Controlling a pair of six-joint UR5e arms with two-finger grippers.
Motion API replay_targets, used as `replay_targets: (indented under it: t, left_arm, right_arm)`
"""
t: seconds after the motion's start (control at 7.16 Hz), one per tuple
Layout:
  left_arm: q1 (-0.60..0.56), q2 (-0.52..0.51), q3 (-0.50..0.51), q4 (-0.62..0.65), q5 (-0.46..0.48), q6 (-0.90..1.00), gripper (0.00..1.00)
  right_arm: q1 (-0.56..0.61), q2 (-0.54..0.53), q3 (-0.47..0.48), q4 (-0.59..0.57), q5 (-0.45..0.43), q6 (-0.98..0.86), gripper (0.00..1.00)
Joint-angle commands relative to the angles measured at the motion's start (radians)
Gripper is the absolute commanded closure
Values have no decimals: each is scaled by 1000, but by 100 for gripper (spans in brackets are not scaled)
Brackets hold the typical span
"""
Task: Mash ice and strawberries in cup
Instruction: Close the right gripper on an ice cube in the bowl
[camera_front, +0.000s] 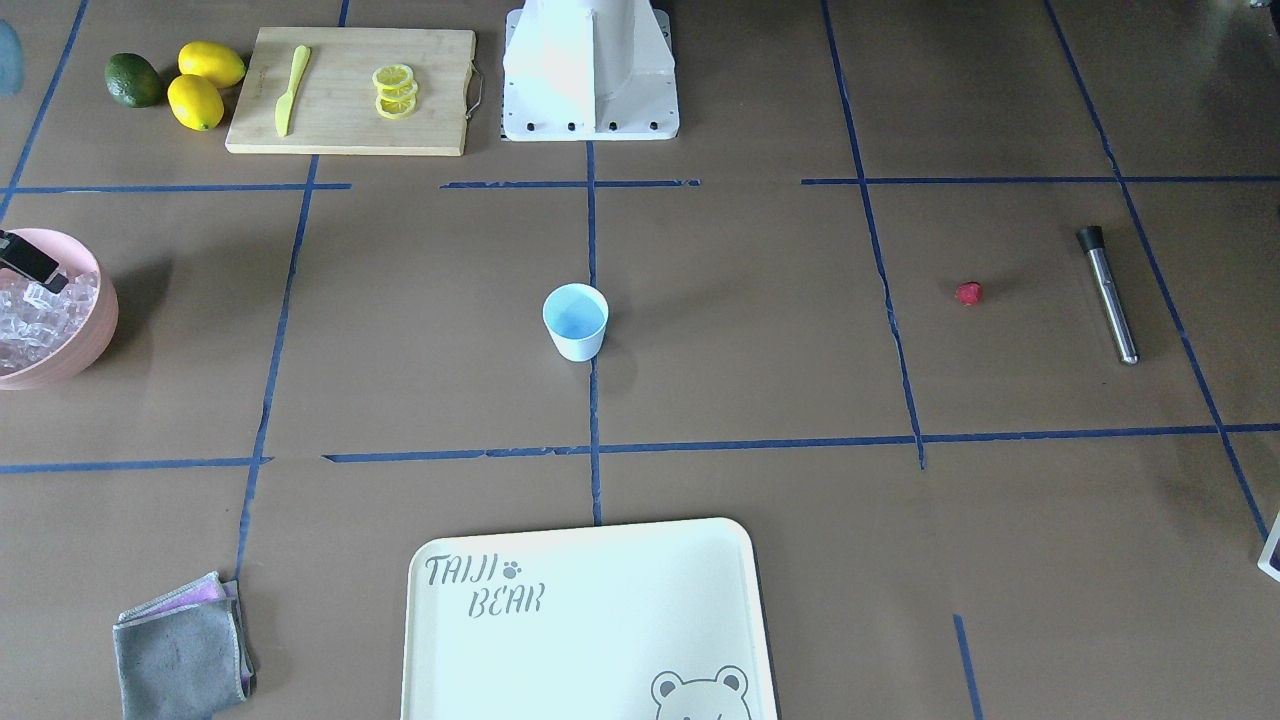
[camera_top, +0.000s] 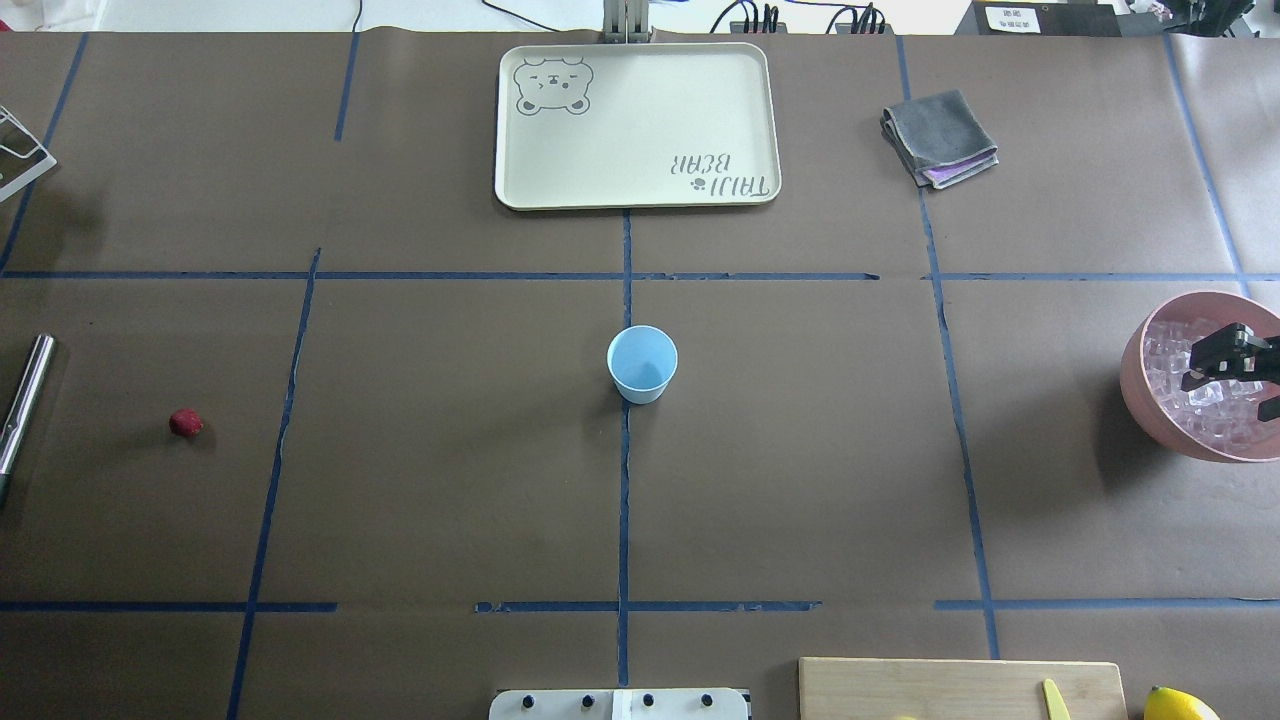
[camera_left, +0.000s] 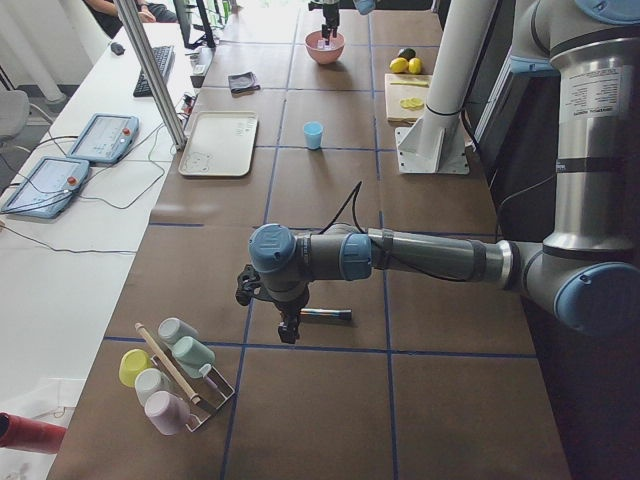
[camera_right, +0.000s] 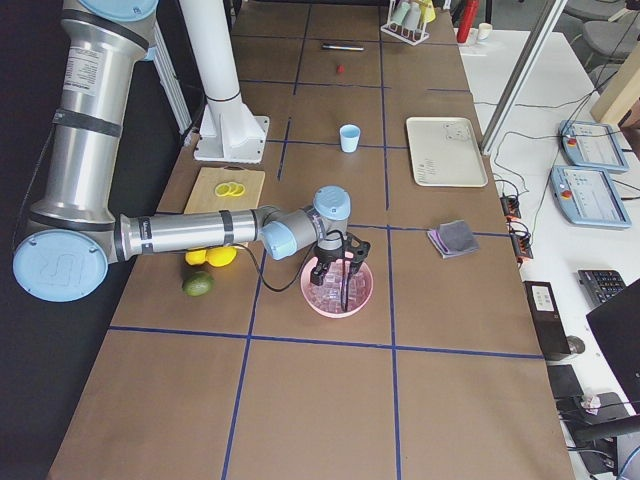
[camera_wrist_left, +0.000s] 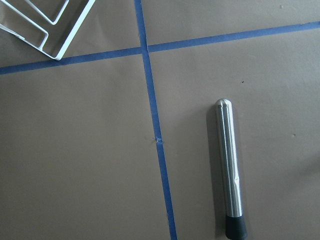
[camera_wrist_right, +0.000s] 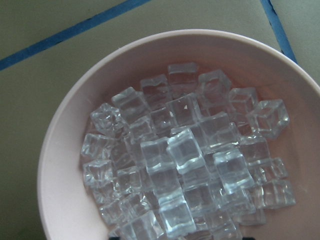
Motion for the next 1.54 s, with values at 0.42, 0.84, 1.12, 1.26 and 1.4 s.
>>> replay_targets:
  t: [0.42,0.84,1.12,1.26,1.4]
  left_arm:
    - [0,-1,0,-1,0,0,0]
    - [0,-1,0,-1,0,0,0]
    - [0,-1,-3,-1,0,2,0]
    - [0,1,-7,-1,0,0,0]
    - [-2,1,-9,-1,0,0,0]
  right_arm:
    - [-16,9,-26,1,-33,0,21]
    - [-18,10,-38,0,-33,3,24]
    - [-19,12,-38,1,-33,3,30]
    - [-19,23,-38,0,-33,5,32]
    - [-21,38,-47,-2,-33,9,32]
